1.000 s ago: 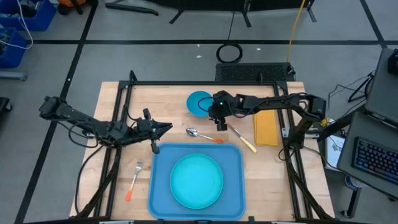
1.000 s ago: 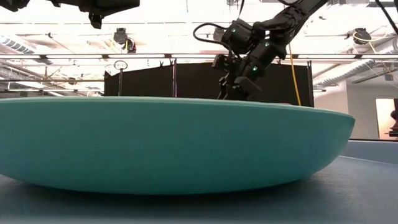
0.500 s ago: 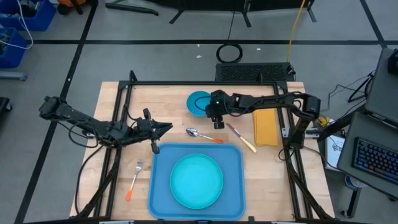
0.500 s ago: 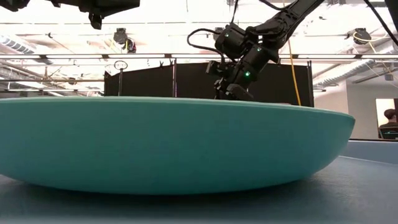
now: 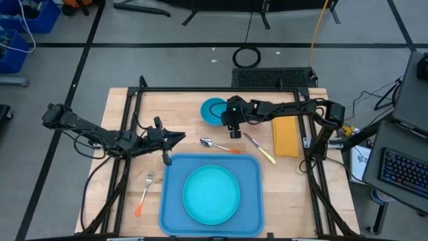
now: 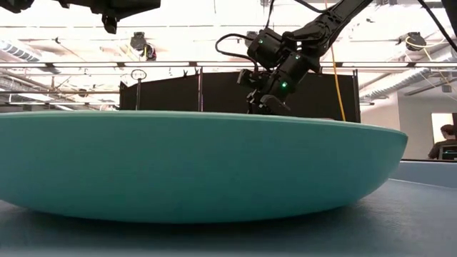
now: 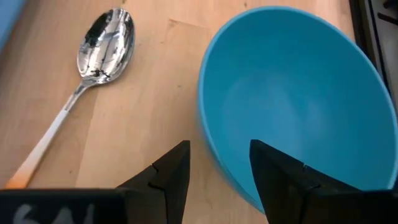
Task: Set up tray
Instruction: Put the blue bowl on top of the green plate on the blue tray
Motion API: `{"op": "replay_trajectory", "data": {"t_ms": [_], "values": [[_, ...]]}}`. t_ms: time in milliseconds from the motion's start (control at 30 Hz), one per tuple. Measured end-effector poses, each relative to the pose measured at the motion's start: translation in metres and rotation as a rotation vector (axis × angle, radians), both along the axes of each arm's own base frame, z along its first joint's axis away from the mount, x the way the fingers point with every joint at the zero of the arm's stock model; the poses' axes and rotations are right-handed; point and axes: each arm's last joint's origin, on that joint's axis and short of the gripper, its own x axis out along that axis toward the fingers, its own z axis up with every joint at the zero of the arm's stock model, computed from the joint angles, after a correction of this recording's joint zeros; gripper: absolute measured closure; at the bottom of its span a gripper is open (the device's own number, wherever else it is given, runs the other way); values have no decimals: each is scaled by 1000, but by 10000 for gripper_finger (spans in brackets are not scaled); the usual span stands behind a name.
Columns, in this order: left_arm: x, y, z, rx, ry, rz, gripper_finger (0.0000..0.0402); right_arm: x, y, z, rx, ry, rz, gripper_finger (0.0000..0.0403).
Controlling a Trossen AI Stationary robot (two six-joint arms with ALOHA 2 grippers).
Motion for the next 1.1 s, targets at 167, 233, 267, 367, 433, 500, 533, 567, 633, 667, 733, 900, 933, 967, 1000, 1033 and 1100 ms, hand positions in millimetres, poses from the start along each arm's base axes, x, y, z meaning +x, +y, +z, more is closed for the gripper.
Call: {"op": "replay_trajectory", "data": {"t_ms": [167,233,267,367,433,500,533,567,633,667,733,900,933,967,1000,1033,1100], "values": [[0,0,0,0,0,0,360,0,1,0,17,-5,2,248],[0,0,0,0,0,0,360,0,1,0,25,-7,-5,248],[0,0,0,0,0,0,360,0,1,0,29,-8,-10,248],[0,0,0,0,0,0,360,-1,1,-1,41,3,-13,248],[0,0,0,0,0,0,360,-1,2,-1,72,1,-4,248],[0,0,0,0,0,0,360,-1,3,-1,95,-4,4,248],[0,0,0,0,0,0,360,-1,3,-1,89,-5,1,248],[0,0,0,0,0,0,360,0,2,-1,78,-9,-3,248],[0,0,0,0,0,0,360,1,1,0,64,-20,-12,248],[0,0,0,0,0,0,360,1,1,0,64,-22,-14,248],[0,0,0,0,1,0,360,0,0,0,67,-19,-23,249],[0,0,0,1,1,0,360,-1,-1,0,68,-13,-26,275],[0,0,0,0,1,0,360,-1,-1,0,67,-15,-26,284],[0,0,0,0,1,0,360,-1,-1,0,67,-15,-26,294],[0,0,0,1,1,0,360,-1,-1,0,67,-15,-25,304],[0,0,0,1,1,0,360,-1,-1,0,65,-13,-23,314],[0,0,0,0,1,0,360,0,-1,-3,64,-6,-19,335]]}}
